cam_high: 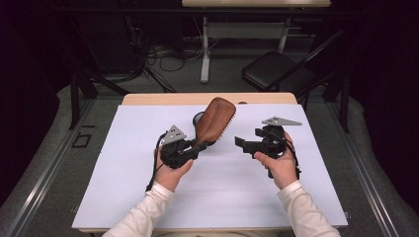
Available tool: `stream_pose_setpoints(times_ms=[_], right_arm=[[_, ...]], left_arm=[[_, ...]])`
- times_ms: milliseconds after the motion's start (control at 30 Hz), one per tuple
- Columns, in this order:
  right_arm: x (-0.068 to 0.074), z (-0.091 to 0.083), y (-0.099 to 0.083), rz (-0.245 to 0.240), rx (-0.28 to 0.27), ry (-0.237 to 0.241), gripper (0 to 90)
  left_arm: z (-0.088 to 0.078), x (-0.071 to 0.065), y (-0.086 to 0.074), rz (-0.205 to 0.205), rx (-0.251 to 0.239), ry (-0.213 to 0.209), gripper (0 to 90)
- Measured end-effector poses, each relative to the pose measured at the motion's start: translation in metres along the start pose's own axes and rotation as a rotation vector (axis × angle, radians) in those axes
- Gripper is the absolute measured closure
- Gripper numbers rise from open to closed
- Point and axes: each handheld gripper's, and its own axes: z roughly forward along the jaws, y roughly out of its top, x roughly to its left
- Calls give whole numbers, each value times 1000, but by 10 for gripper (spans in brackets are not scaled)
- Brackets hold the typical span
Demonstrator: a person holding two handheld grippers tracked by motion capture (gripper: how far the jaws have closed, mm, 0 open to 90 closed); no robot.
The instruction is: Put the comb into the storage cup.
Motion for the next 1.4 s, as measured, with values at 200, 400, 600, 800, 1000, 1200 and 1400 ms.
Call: stream_pose_setpoints(times_ms=[200, 400, 600, 800, 1000, 1200, 1400], right_arm=[[-1, 4, 9, 54, 23, 50, 127], [1, 4, 23, 69, 39, 65, 130], [3, 4, 40, 111, 31, 99, 138], [2, 5, 51, 137, 24, 104, 139], [0, 8, 58, 167, 25, 121, 139], [-3, 11, 64, 216, 21, 146, 140], [-5, 15, 66, 243, 28, 158, 141]], left_arm=[[1, 0, -1, 1, 2, -2, 719], [2, -1, -2, 2, 4, -3, 719], [1, -1, -1, 4, 3, -3, 719], [-1, 1, 0, -3, -7, -4, 719], [-3, 3, 1, -9, -12, -5, 719], [-4, 4, 1, -14, -17, -5, 719], [-3, 2, 0, -11, -15, -13, 719]])
